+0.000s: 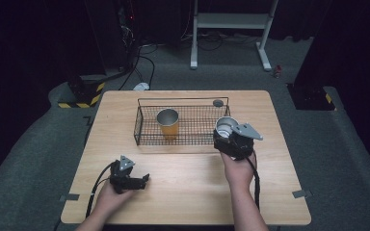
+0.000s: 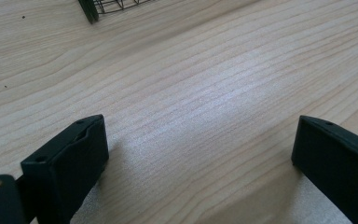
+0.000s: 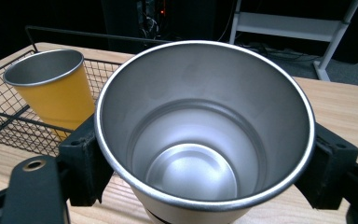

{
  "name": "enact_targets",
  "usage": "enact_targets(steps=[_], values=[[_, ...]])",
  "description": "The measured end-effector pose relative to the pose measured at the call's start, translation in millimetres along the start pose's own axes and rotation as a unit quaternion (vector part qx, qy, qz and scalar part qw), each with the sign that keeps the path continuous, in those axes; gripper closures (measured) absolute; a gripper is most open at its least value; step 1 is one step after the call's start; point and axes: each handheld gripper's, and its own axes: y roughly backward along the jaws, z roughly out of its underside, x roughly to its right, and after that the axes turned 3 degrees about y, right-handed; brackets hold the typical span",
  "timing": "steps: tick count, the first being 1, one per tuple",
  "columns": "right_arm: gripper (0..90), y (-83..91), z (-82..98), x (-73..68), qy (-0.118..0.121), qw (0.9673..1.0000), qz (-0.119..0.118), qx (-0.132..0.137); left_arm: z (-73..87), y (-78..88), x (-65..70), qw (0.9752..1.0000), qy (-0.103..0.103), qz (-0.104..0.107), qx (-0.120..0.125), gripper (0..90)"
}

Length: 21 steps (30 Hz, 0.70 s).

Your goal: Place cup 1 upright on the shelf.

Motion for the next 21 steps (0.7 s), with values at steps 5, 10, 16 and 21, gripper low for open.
enact_targets(steps=[5,10,16,21], values=[[18.4,-5.2,-7.0,-2.8,0.002,1.0,-0.003,0.003,0.0,0.0,0.0,1.0,0.0,0.0,0.0,3.9],[18.4,-11.3,-16.0,-4.2,0.007,0.9999,-0.005,0.008,-0.9,-1.0,0.8,1.0,0.001,-0.002,-0.001,3.0],[18.5,-21.9,-23.0,-4.7,0.004,1.0,-0.005,0.004,-1.0,-1.2,0.9,1.0,0.001,-0.002,-0.001,2.7],[18.4,-32.2,-29.0,-4.9,0.001,1.0,-0.005,-0.003,-1.0,-1.2,0.9,1.0,0.001,-0.002,-0.001,2.7]])
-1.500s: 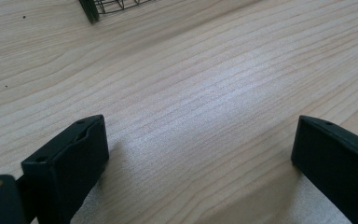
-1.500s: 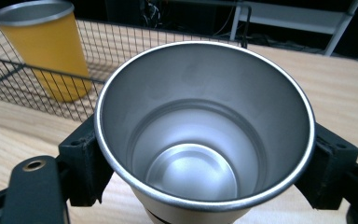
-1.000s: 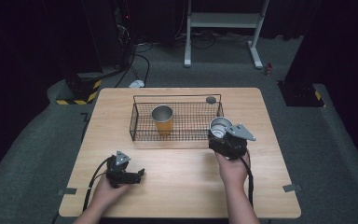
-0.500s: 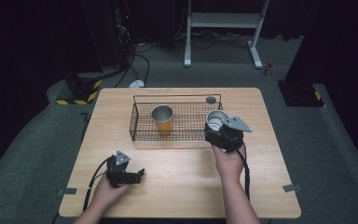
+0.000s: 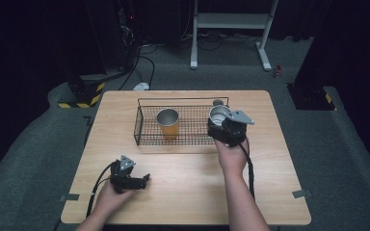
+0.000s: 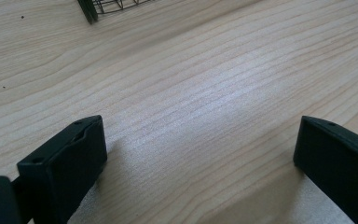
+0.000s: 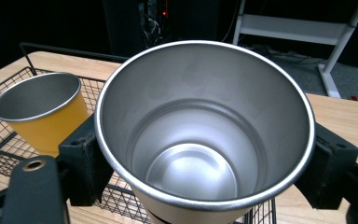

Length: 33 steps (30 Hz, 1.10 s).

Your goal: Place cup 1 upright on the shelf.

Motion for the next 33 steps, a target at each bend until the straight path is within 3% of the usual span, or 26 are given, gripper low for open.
enact_targets(steps=[16,21,25,33], values=[[18.4,-39.1,-10.1,-9.2,0.009,0.9992,-0.003,-0.038,0.0,0.0,0.0,1.0,0.0,0.0,0.0,2.7],[18.4,-53.3,-12.1,-11.1,0.019,0.9981,0.004,-0.058,0.0,0.0,0.0,1.0,-0.001,0.0,0.0,2.7],[18.4,-62.3,-13.9,-10.6,0.009,0.9976,0.006,-0.068,0.0,-0.1,0.1,1.0,0.0,0.0,0.0,2.7],[18.4,-80.9,-15.6,-16.6,0.018,0.9949,0.008,-0.099,0.0,-0.1,0.0,1.0,-0.001,0.0,0.0,2.7]])
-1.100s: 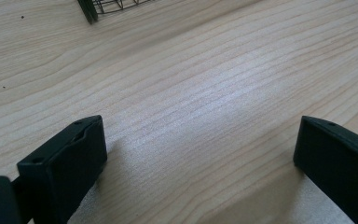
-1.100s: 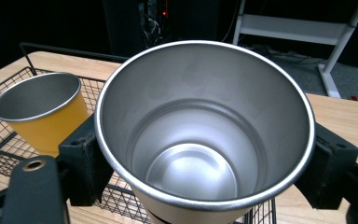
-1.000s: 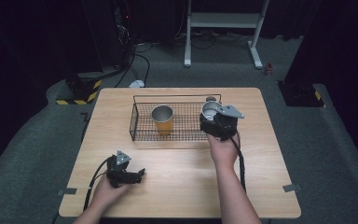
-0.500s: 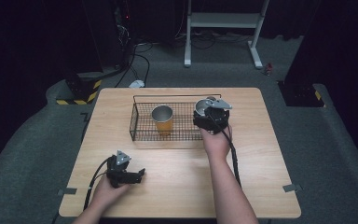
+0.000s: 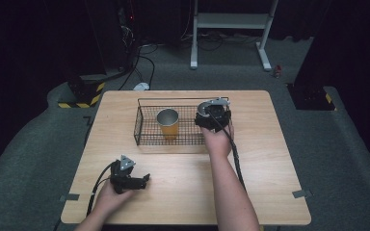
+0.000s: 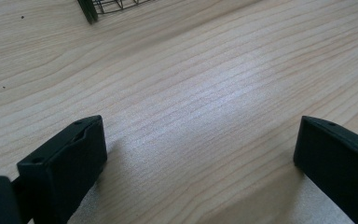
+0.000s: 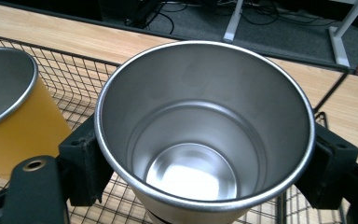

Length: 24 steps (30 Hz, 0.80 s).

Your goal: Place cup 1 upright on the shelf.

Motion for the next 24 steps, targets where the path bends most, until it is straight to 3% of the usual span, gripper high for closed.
enact_targets(steps=[7,24], values=[[18.4,-14.4,3.7,-1.4,-0.014,0.9995,-0.001,-0.028,-0.1,0.2,0.0,1.0,0.0,-0.001,-0.001,2.7],[18.4,-33.9,12.1,3.9,-0.019,0.9967,0.001,-0.079,0.0,0.1,0.0,1.0,0.0,0.0,-0.001,2.7]])
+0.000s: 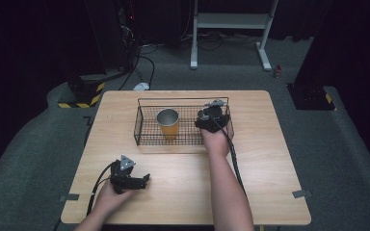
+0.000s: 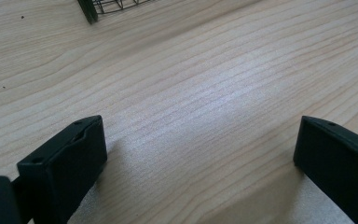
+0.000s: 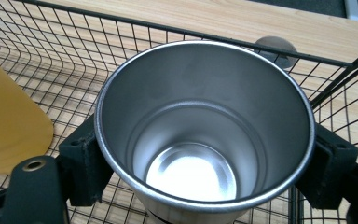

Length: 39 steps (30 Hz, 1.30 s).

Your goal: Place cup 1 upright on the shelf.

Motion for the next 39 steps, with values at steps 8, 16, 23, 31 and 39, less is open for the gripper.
enact_targets(steps=[8,16,23,31,39], values=[[18.4,-5.9,1.7,-1.6,0.003,0.9999,0.002,-0.01,0.0,0.1,0.0,1.0,0.0,0.0,-0.001,2.7],[18.4,-9.0,3.0,-2.0,0.006,0.9999,0.002,-0.016,-0.1,0.1,-0.1,1.0,-0.001,0.0,-0.001,2.7],[18.4,-10.2,3.8,-1.9,0.006,0.9998,0.003,-0.019,0.0,0.0,0.0,1.0,0.0,0.0,0.0,2.7],[18.3,-10.4,5.6,-4.0,0.011,0.9997,0.0,-0.022,0.0,0.0,0.0,1.0,0.0,0.0,0.0,2.7],[14.8,-10.0,5.8,-4.2,0.014,0.9995,-0.007,-0.028,0.0,0.0,0.0,1.0,0.0,0.0,0.0,2.7]])
